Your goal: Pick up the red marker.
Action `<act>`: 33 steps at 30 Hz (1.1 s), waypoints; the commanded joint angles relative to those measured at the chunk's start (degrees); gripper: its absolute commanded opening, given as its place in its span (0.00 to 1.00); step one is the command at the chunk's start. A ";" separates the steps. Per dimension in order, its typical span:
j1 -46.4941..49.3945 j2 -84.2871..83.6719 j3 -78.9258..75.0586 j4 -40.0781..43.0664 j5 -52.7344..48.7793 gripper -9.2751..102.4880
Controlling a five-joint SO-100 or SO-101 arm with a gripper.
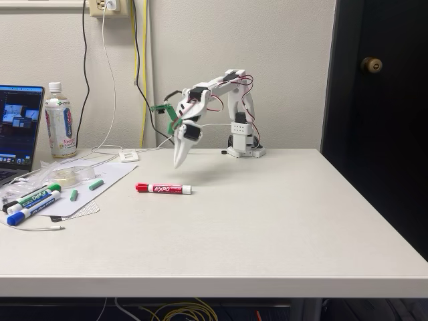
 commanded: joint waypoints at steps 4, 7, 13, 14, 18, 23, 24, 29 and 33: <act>0.35 -6.77 -15.56 7.38 3.60 0.12; 1.32 -6.94 -15.56 6.94 3.60 0.18; 2.29 -7.73 -16.17 7.12 4.22 0.28; 2.46 -8.09 -16.52 7.47 4.22 0.30; 2.90 -9.05 -17.93 8.35 4.92 0.33; 3.52 -12.22 -23.38 11.34 5.63 0.36; 3.69 -12.48 -23.55 11.16 5.63 0.37; 4.31 -14.06 -24.61 10.72 5.80 0.38; 3.96 -18.63 -32.70 15.73 7.82 0.37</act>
